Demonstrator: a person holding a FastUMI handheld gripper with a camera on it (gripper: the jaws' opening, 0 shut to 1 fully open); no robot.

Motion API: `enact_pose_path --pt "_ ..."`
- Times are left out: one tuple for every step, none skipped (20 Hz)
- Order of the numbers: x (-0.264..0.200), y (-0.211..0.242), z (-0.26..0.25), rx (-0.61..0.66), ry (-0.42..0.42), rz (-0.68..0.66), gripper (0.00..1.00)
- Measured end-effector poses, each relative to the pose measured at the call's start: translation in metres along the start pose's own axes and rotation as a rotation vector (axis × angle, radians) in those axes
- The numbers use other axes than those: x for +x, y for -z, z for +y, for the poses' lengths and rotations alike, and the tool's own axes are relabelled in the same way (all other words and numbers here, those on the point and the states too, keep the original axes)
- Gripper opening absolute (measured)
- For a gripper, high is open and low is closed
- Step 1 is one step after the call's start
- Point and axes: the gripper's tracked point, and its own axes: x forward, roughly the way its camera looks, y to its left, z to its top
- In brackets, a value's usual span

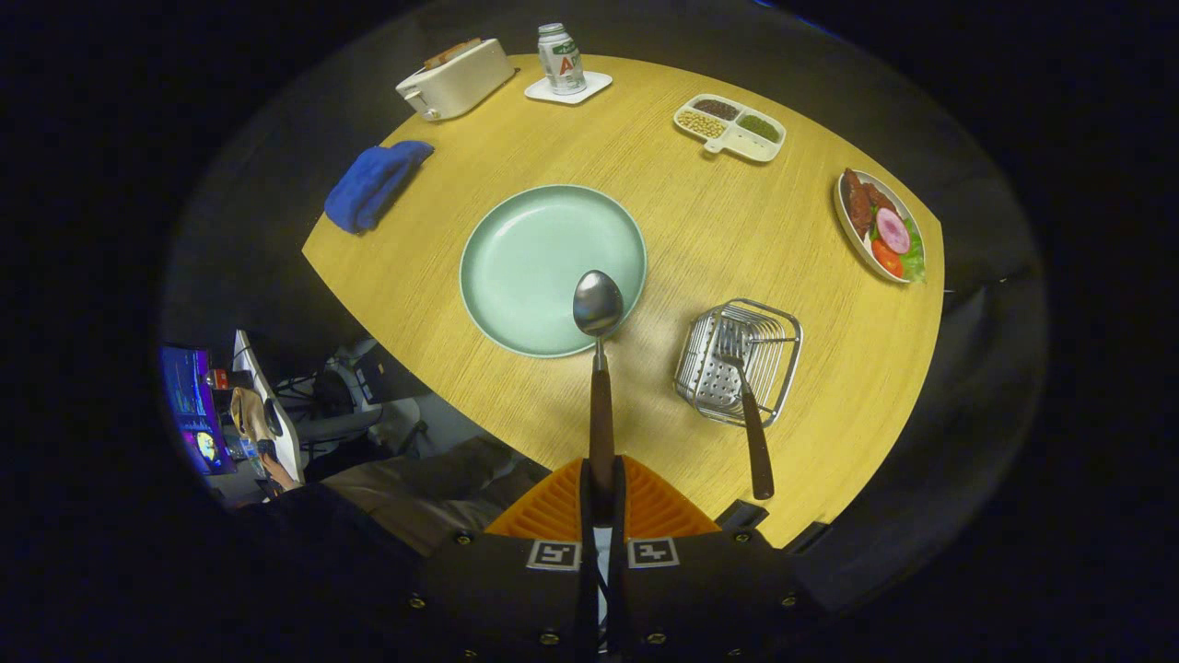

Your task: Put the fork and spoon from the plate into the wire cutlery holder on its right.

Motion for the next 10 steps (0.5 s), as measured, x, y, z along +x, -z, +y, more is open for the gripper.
enact_pose_path --pt "-0.003 0.003 -0.004 0.009 0.001 -0.001 0.04" --pt "-0.006 0.006 -0.009 0.02 0.003 -0.004 0.04" --pt "-0.009 0.008 -0.013 0.03 0.007 -0.006 0.04" --pt "-0.012 0.01 -0.017 0.039 0.011 -0.009 0.04" --pt "-0.015 0.012 -0.021 0.05 0.013 -0.015 0.04" --pt "-0.018 0.014 -0.024 0.06 0.012 -0.019 0.04" --pt "-0.02 0.016 -0.027 0.066 0.01 -0.019 0.04" --pt "-0.023 0.018 -0.031 0.072 0.01 -0.02 0.04" --pt "-0.026 0.019 -0.035 0.078 0.016 -0.022 0.04" --pt "-0.029 0.02 -0.04 0.086 0.022 -0.024 0.04"
